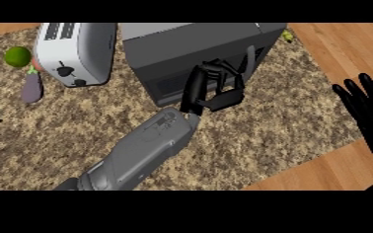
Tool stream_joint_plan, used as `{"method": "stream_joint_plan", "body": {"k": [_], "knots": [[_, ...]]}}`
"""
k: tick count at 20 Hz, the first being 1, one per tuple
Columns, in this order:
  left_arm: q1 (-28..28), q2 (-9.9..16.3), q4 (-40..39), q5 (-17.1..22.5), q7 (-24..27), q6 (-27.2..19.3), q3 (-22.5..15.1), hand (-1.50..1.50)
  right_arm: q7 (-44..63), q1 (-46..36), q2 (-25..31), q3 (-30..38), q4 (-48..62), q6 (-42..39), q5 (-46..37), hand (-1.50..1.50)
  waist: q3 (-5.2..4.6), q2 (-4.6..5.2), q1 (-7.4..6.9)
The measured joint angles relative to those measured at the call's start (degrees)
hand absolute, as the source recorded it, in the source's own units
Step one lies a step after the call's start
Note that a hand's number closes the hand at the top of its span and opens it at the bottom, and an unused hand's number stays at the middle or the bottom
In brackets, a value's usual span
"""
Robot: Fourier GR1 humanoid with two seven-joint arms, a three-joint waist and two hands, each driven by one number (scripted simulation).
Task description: Pick up the milk, place it into the microwave and close the microwave
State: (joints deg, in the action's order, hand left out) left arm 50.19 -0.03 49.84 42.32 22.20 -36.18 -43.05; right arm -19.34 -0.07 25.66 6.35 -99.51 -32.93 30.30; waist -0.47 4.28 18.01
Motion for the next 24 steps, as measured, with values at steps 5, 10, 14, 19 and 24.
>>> {"method": "stream_joint_plan", "body": {"k": [5,10,14,19,24], "knots": [[0.0,0.0,-0.6,2.3,3.2,0.3,0.1,1.50,1.3,-1.1,1.1,0.6,-1.0,-0.1,1.6,-1.50,0.07,0.10,0.58],[0.0,0.0,-1.1,4.1,6.0,0.5,-0.1,1.50,2.6,-2.0,2.1,1.0,-1.6,-0.1,3.4,-1.50,0.14,0.23,0.91],[0.2,0.0,-1.5,5.4,8.0,1.0,-0.4,1.50,3.5,-2.8,2.5,1.2,-2.2,0.0,4.8,-1.50,0.19,0.34,1.01],[0.3,0.0,-2.1,6.8,10.1,0.8,-0.6,1.50,4.7,-3.5,3.4,1.6,-2.5,0.2,6.4,-1.50,0.26,0.35,1.35],[0.4,0.0,-2.5,8.2,11.9,0.9,-0.8,1.50,5.8,-4.1,4.2,2.1,-2.7,0.4,8.0,-1.50,0.31,0.42,1.52]]}}
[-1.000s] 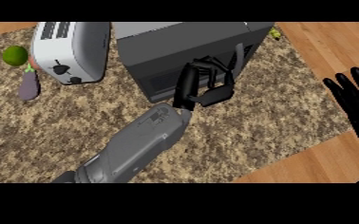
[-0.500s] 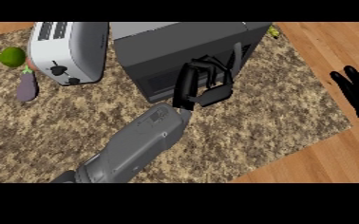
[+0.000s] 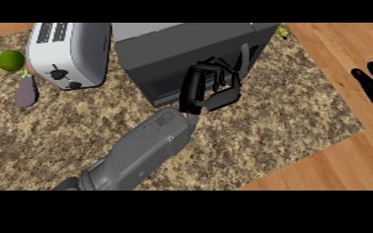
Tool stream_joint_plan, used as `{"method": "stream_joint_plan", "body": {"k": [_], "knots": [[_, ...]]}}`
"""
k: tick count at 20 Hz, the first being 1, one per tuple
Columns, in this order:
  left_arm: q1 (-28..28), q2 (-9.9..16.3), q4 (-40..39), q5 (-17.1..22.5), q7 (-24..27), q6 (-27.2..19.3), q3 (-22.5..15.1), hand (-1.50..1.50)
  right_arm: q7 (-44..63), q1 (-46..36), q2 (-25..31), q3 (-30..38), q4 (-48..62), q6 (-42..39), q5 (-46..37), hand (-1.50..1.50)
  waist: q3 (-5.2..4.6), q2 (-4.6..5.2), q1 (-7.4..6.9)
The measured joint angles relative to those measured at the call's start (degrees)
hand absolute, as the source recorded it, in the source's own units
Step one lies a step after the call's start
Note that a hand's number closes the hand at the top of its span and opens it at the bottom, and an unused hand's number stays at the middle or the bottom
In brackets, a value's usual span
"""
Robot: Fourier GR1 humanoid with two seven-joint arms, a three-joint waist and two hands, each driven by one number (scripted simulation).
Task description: Pick up the milk, place it into the microwave and close the microwave
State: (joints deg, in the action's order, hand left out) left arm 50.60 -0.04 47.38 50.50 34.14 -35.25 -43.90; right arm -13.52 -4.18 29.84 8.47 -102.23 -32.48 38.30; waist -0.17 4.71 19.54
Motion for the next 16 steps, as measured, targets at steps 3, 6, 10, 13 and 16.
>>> {"method": "stream_joint_plan", "body": {"k": [3,6,10,13,16], "knots": [[0.0,0.0,-0.2,0.7,1.1,0.1,-0.1,1.50,0.7,-0.4,0.8,0.4,-0.2,0.0,0.8,-1.50,0.02,0.03,0.12],[0.0,0.0,-0.5,1.3,2.3,0.1,-0.2,1.50,1.3,-0.8,1.5,0.9,-0.3,0.0,1.7,-1.50,0.05,0.04,0.30],[0.1,0.0,-0.9,2.0,3.5,0.0,-0.5,1.50,2.0,-1.0,2.1,1.5,-0.3,0.1,3.0,-1.50,0.10,0.03,0.45],[0.2,0.0,-1.1,2.7,4.3,0.0,-0.6,1.50,2.5,-1.0,2.6,1.7,-0.3,0.1,3.9,-1.50,0.12,0.08,0.60],[0.4,0.0,-1.4,3.3,5.1,0.3,-0.9,1.50,3.0,-1.3,3.2,2.1,-0.3,0.0,4.7,-1.50,0.13,0.12,0.61]]}}
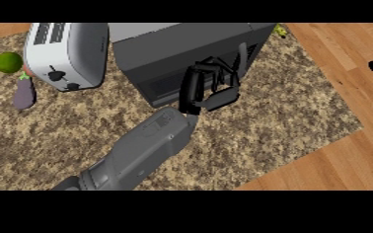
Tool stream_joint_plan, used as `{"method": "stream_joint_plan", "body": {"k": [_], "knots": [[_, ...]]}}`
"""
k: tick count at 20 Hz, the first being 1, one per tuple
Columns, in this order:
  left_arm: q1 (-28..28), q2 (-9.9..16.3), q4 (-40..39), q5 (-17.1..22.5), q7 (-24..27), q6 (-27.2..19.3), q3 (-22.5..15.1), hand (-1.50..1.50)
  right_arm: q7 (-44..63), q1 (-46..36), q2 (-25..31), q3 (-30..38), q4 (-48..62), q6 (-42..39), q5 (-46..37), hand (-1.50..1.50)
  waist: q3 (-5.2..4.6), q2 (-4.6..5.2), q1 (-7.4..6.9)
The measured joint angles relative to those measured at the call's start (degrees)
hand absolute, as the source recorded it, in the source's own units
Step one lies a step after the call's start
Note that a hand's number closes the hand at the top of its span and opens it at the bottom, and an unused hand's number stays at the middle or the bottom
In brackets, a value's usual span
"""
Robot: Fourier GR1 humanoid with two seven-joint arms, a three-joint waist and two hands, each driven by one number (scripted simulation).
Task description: Pick up the milk, place it into the microwave and close the microwave
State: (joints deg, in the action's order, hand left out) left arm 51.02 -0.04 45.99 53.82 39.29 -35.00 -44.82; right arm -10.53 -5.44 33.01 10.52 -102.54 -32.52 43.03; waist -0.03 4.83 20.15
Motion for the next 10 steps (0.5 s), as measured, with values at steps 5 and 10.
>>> {"method": "stream_joint_plan", "body": {"k": [5,10], "knots": [[0.4,0.0,-0.3,1.2,0.8,0.5,-0.6,1.50,0.7,-0.6,0.7,-0.4,-0.4,-1.2,2.0,-1.50,0.04,0.12,-0.22],[0.7,0.0,-0.7,2.1,1.8,0.3,-1.1,1.50,1.6,-0.9,1.6,-1.1,-0.8,-2.8,4.0,-1.50,0.07,0.14,-0.16]]}}
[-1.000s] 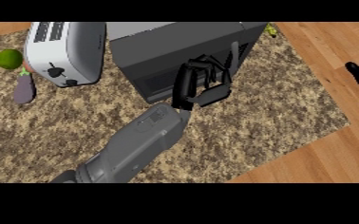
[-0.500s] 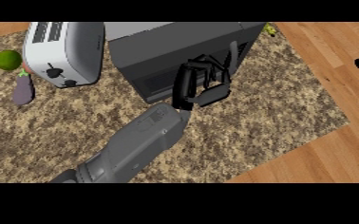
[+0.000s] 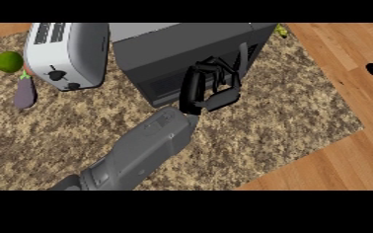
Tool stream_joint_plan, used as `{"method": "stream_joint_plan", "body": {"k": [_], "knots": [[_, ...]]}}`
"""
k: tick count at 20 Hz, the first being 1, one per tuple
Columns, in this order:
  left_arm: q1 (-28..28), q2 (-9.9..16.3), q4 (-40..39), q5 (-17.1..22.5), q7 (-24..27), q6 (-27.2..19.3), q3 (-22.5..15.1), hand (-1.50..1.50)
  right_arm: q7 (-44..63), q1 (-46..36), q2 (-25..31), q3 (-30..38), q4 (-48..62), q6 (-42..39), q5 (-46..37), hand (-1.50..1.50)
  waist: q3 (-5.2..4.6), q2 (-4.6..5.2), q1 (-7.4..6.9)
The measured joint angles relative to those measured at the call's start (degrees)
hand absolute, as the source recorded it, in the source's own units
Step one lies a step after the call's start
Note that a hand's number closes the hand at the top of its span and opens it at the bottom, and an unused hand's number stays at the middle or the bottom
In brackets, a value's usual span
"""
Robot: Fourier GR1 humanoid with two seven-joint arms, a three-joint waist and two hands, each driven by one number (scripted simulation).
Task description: Pick up the milk, place it into the microwave and close the microwave
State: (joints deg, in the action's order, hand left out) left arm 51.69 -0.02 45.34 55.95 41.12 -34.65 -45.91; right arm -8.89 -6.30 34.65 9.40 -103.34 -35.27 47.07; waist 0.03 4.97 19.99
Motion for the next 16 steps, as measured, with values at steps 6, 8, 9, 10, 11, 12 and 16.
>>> {"method": "stream_joint_plan", "body": {"k": [6,8,9,10,11,12,16], "knots": [[0.2,0.0,-0.4,1.2,0.9,-0.1,-0.3,1.50,1.0,0.0,1.1,-0.2,-0.2,-0.9,2.1,-1.50,0.01,-0.08,0.21],[0.3,0.0,-0.5,1.7,1.2,0.0,-0.5,1.50,1.4,-0.1,1.5,-0.2,-0.3,-1.1,2.6,-1.50,0.00,-0.06,0.16],[0.4,0.0,-0.6,1.8,1.3,0.0,-0.6,1.50,1.5,-0.2,1.6,-0.3,-0.3,-1.2,2.9,-1.50,0.00,-0.03,0.11],[0.4,0.0,-0.6,2.0,1.4,0.0,-0.6,1.50,1.6,-0.3,1.7,-0.3,-0.4,-1.3,3.1,-1.50,0.02,-0.04,0.15],[0.4,0.0,-0.7,2.1,1.6,-0.1,-0.7,1.50,1.7,-0.2,1.9,-0.2,-0.4,-1.4,3.4,-1.50,0.03,-0.07,0.22],[0.4,0.0,-0.8,2.3,1.9,-0.2,-0.7,1.50,1.8,-0.3,2.2,-0.1,-0.4,-1.5,3.5,-1.50,0.04,-0.07,0.28],[0.6,0.0,-1.0,2.8,2.5,-0.1,-0.9,1.50,2.2,-0.6,3.1,0.4,-0.4,-2.1,4.4,-1.50,0.06,-0.05,0.34]]}}
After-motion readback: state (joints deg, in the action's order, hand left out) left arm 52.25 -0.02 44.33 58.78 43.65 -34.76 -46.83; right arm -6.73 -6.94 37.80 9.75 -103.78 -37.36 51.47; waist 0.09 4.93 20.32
